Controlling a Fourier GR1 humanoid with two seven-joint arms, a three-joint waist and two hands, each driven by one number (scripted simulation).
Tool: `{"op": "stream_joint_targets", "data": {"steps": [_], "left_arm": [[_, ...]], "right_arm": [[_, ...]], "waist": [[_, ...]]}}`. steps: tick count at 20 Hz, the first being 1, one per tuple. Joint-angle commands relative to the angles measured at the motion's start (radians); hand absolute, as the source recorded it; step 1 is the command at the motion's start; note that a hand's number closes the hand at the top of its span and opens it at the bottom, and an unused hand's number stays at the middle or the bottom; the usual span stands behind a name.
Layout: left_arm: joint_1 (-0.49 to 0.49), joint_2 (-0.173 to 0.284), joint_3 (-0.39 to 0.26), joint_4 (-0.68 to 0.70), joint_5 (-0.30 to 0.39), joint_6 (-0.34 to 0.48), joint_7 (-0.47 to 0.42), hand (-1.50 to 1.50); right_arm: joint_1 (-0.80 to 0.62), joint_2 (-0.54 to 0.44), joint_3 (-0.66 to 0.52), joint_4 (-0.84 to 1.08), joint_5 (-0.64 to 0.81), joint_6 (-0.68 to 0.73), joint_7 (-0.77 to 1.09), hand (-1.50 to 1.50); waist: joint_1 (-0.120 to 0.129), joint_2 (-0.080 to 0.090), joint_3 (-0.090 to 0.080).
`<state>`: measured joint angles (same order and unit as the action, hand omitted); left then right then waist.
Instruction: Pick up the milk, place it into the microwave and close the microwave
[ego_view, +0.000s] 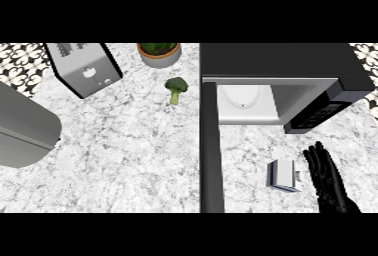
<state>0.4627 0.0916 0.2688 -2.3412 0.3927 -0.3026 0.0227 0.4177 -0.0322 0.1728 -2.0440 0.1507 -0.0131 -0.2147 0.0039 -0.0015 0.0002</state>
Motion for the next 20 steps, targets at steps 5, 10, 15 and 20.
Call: {"op": "stream_joint_targets", "data": {"steps": [5, 10, 15, 20], "left_arm": [[0.016, 0.014, 0.091, -0.03, 0.093, -0.049, 0.047, -1.5], [0.07, -0.057, 0.066, -0.041, 0.046, -0.095, 0.004, -1.5], [0.019, -0.04, 0.119, 0.009, 0.072, -0.117, 0.001, -1.5], [0.086, -0.064, 0.112, -0.09, 0.091, -0.136, 0.051, -1.5]], "right_arm": [[-0.013, 0.017, -0.093, 0.21, -0.016, -0.043, -0.126, -1.5], [-0.056, -0.056, -0.234, 0.385, -0.098, 0.019, -0.261, -1.5], [-0.213, -0.093, -0.308, 0.612, -0.133, 0.057, -0.303, -1.5], [-0.194, -0.074, -0.303, 0.746, -0.117, 0.073, -0.449, -1.5]], "waist": [[-0.001, 0.0, 0.0], [0.001, 0.0, 0.0], [0.004, 0.001, 0.0], [0.004, 0.0, 0.0]]}}
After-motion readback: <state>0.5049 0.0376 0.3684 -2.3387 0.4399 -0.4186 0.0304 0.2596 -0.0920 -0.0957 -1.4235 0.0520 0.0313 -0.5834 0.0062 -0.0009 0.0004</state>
